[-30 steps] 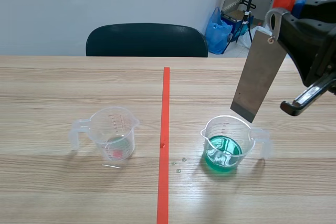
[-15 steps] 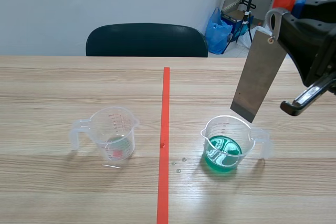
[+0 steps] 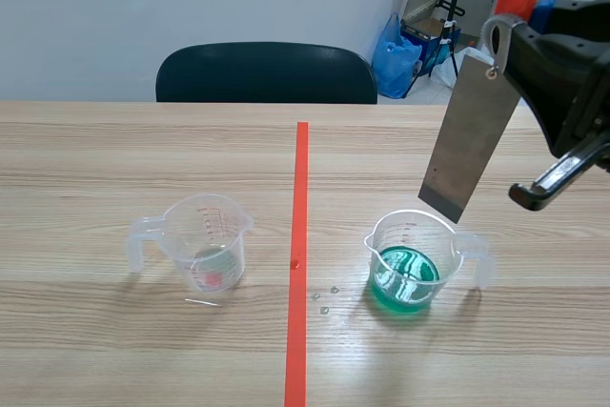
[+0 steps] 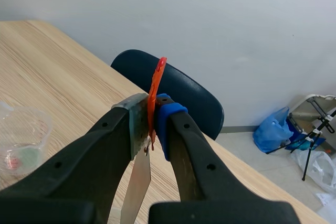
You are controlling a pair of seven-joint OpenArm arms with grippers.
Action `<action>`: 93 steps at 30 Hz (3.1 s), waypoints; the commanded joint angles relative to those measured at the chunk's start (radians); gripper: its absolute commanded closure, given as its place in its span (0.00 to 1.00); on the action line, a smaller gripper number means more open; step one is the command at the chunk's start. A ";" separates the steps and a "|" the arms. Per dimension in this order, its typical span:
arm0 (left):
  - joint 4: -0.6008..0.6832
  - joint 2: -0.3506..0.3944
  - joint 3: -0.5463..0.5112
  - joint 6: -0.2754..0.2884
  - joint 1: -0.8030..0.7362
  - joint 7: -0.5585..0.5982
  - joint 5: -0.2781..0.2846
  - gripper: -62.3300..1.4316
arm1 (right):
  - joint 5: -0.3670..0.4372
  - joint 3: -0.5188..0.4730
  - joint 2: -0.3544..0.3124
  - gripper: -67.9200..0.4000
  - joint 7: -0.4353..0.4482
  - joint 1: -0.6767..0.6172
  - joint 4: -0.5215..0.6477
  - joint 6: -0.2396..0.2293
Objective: Do the redox reaction experiment
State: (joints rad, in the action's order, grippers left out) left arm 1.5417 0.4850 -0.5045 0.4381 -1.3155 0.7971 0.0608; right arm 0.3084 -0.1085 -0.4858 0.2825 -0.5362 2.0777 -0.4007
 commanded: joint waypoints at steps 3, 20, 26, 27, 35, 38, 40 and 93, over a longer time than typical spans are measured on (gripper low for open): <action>0.009 -0.005 -0.001 0.001 -0.001 0.018 0.010 0.00 | 0.017 -0.006 -0.010 0.97 0.015 -0.001 0.024 0.007; 0.009 0.262 0.102 0.103 0.280 -0.104 0.149 0.94 | 0.017 -0.006 -0.010 0.98 0.019 -0.001 0.024 0.007; 0.009 0.421 0.372 0.111 0.632 -0.359 0.436 0.94 | 0.017 -0.006 -0.010 0.98 0.019 -0.001 0.024 0.007; 0.009 0.435 0.423 0.111 0.695 -0.393 0.480 0.94 | 0.017 -0.006 -0.010 0.98 0.019 -0.001 0.024 0.007; 0.009 0.395 0.864 0.079 1.179 -0.639 0.602 0.94 | 0.017 -0.006 -0.010 0.98 0.019 -0.001 0.024 0.007; 0.006 0.319 1.003 0.016 1.329 -0.735 0.602 0.94 | 0.017 -0.006 -0.010 0.98 0.019 -0.001 0.024 0.007; -0.012 0.258 1.080 -0.009 1.418 -0.781 0.602 0.94 | 0.017 -0.006 -0.010 0.98 0.019 -0.001 0.024 0.007; -0.368 -0.117 1.321 0.036 1.768 -0.922 0.599 0.94 | 0.017 -0.006 -0.010 0.97 0.019 -0.001 0.024 0.007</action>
State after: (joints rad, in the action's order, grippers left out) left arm 1.1503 0.3290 0.8318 0.4721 0.4572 -0.1398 0.6556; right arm 0.3080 -0.1085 -0.4854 0.2859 -0.5362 2.0777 -0.4007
